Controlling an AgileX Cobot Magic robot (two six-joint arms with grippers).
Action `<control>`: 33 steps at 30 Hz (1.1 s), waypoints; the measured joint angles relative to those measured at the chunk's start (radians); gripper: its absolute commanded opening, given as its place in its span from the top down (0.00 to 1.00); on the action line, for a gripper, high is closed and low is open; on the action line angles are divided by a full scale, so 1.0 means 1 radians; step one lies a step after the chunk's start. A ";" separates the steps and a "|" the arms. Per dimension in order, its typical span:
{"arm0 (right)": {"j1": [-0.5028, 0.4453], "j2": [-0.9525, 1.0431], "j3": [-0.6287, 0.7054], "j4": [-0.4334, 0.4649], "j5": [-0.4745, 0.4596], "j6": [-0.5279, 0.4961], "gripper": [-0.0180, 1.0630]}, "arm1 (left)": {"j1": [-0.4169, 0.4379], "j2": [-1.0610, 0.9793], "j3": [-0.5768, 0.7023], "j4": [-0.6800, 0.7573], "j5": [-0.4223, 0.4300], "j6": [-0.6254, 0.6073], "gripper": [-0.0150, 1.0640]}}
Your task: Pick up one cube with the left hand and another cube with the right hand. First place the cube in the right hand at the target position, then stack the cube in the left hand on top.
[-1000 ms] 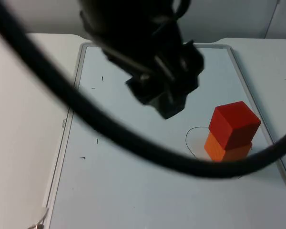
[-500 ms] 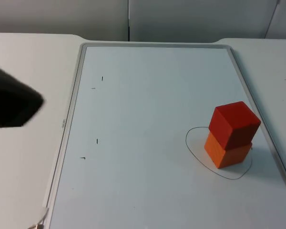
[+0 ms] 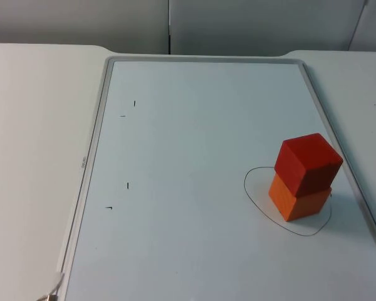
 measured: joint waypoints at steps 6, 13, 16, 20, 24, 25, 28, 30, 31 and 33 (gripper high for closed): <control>0.000 -0.116 0.185 0.054 -0.052 -0.002 0.01 | 0.000 -0.111 0.046 -0.020 0.042 0.000 0.24; 0.000 -0.232 0.316 0.090 -0.064 0.007 0.01 | 0.000 -0.164 0.085 -0.047 0.051 0.010 0.24; 0.000 -0.284 0.345 0.092 -0.064 0.011 0.01 | 0.000 -0.164 0.085 -0.064 0.051 0.065 0.24; 0.000 -0.329 0.351 0.094 -0.057 0.011 0.01 | 0.000 -0.164 0.085 -0.073 0.051 0.095 0.24; 0.000 -0.354 0.351 0.094 -0.032 0.013 0.01 | 0.000 -0.164 0.093 -0.082 0.042 0.102 0.24; 0.000 -0.359 0.351 0.094 -0.021 0.013 0.01 | 0.000 -0.164 0.097 -0.095 0.036 0.109 0.24; 0.000 -0.372 0.351 0.094 0.007 0.015 0.01 | 0.000 -0.164 0.103 -0.118 0.027 0.130 0.24; 0.000 -0.387 0.351 0.094 0.033 0.017 0.01 | 0.000 -0.164 0.105 -0.128 0.018 0.135 0.24; 0.000 -0.392 0.351 0.092 0.040 0.028 0.01 | 0.000 -0.164 0.106 -0.128 0.016 0.139 0.24; 0.000 -0.398 0.351 0.089 0.046 0.035 0.01 | 0.000 -0.166 0.107 -0.128 0.013 0.139 0.24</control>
